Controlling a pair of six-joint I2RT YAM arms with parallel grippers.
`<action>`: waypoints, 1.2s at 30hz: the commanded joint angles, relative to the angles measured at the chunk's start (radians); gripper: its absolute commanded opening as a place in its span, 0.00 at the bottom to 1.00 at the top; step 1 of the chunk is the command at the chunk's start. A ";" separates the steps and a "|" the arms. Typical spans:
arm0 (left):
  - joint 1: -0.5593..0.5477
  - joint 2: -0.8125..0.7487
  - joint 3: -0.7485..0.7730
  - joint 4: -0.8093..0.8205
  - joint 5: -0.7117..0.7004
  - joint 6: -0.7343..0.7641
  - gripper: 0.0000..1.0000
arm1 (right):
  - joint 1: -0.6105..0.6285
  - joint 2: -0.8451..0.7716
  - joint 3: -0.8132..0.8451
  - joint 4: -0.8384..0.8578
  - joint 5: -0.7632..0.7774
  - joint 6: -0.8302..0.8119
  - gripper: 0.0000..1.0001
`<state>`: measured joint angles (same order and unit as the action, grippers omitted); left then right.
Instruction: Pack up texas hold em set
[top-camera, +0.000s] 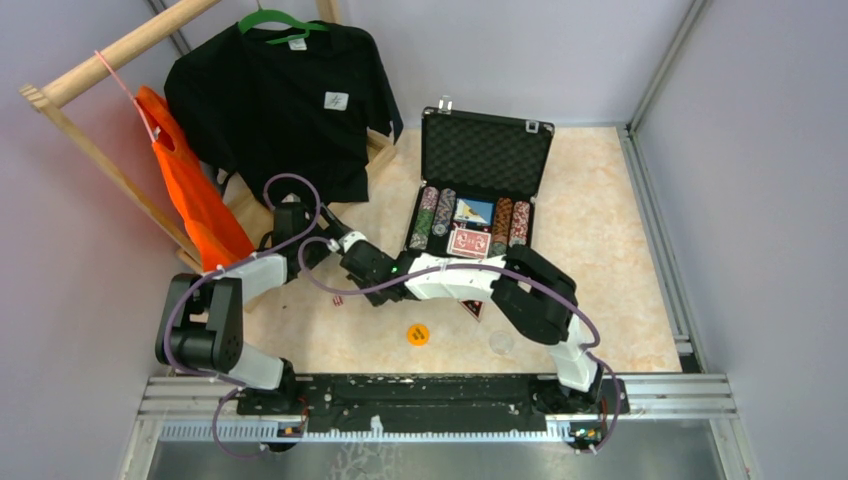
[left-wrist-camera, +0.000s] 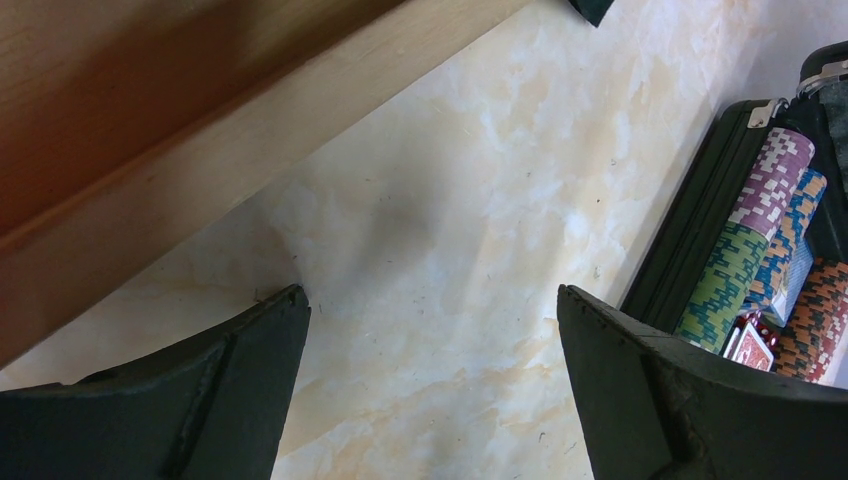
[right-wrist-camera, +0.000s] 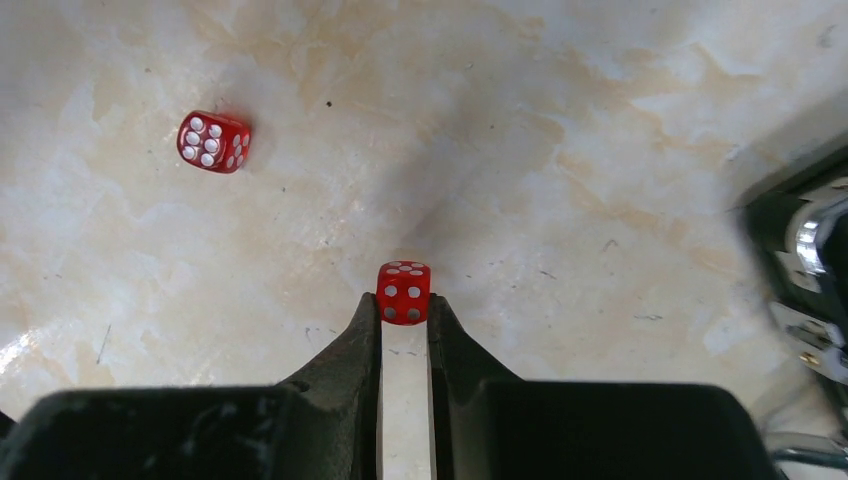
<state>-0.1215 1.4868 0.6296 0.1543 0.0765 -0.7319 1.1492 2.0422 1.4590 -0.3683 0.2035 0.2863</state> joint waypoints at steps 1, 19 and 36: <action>0.005 0.017 0.000 -0.028 0.017 0.006 0.99 | -0.009 -0.133 -0.002 0.011 0.062 -0.019 0.03; 0.004 0.034 0.001 -0.016 0.047 -0.001 0.99 | -0.320 -0.334 -0.152 0.007 0.109 0.002 0.02; 0.005 0.068 0.005 0.004 0.100 -0.007 0.98 | -0.550 -0.257 -0.174 0.014 0.137 -0.044 0.02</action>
<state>-0.1215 1.5188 0.6334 0.2039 0.1581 -0.7334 0.6197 1.7546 1.2697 -0.3824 0.3164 0.2619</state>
